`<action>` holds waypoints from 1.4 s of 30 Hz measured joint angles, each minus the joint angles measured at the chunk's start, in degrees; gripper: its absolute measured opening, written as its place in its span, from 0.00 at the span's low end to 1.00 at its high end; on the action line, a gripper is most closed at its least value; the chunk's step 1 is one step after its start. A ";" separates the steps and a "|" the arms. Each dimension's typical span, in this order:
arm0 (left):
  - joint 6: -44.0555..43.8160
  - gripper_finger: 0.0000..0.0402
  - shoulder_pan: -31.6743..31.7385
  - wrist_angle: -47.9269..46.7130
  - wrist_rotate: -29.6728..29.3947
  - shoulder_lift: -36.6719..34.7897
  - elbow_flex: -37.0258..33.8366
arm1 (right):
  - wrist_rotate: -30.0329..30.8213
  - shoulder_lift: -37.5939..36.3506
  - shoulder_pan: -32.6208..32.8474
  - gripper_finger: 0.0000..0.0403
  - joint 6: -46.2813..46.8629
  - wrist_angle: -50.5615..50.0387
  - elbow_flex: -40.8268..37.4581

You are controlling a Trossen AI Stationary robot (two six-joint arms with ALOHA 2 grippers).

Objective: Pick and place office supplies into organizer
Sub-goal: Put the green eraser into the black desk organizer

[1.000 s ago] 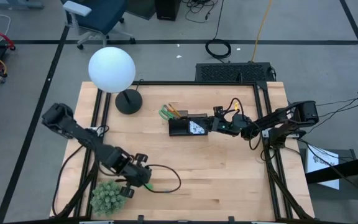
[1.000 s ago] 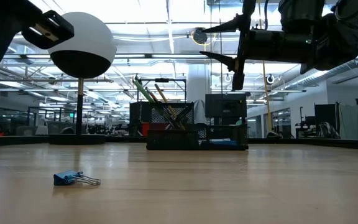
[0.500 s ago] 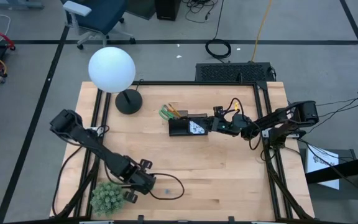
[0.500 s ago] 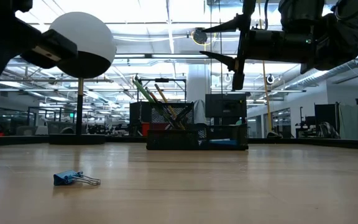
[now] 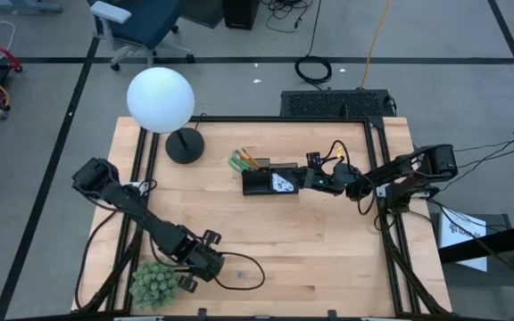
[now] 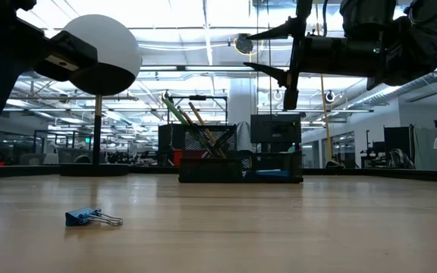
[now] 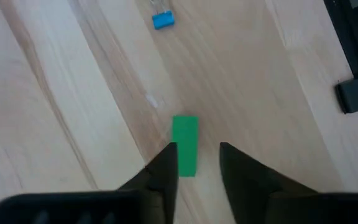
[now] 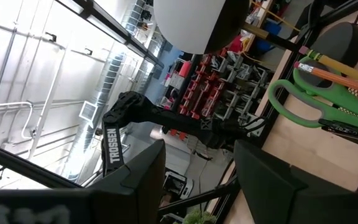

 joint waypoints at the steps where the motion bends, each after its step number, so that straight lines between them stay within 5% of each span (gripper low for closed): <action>1: 0.04 0.31 -0.06 -0.02 0.00 0.00 0.00 | 0.00 0.00 -0.01 0.45 0.00 -0.01 0.00; 10: 1.20 0.50 -0.58 0.20 -0.84 0.01 -0.02 | 0.00 0.00 -0.01 0.45 0.00 0.01 0.01; 42: 8.21 0.45 0.39 9.35 -0.18 8.66 -3.49 | 0.00 0.00 0.00 0.45 0.00 0.01 0.02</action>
